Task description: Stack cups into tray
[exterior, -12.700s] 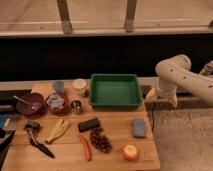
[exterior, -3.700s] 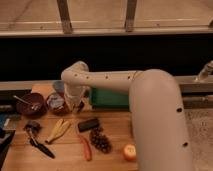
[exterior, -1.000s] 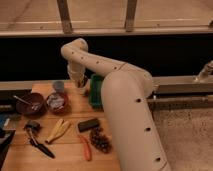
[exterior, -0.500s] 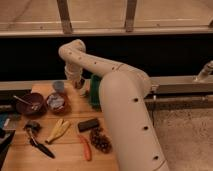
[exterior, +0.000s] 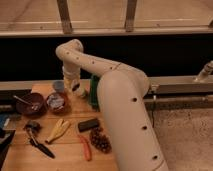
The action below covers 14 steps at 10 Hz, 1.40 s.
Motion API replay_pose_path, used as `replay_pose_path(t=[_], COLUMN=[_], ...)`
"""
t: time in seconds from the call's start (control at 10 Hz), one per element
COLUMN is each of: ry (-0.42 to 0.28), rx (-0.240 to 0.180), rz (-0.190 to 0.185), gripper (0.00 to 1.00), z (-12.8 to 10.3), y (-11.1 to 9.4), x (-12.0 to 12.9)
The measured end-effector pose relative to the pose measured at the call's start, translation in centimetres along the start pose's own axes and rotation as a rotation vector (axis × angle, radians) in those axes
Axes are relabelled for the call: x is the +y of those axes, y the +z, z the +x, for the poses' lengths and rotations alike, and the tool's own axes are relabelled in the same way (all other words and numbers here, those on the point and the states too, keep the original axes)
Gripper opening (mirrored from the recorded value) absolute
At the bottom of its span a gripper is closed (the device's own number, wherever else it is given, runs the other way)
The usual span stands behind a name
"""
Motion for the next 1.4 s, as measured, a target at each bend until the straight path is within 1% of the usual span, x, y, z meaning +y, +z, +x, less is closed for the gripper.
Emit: replay_pose_path(t=[0.5, 0.7, 1.4], ry=[0.006, 0.01, -0.011], rx=[-0.016, -0.014, 0.041], rz=[0.021, 0.018, -0.059], gripper=[0.8, 0.8, 0.8], z=[0.3, 0.5, 0.6], y=[-1.3, -1.2, 3.8], x=[-0.2, -0.4, 1.0])
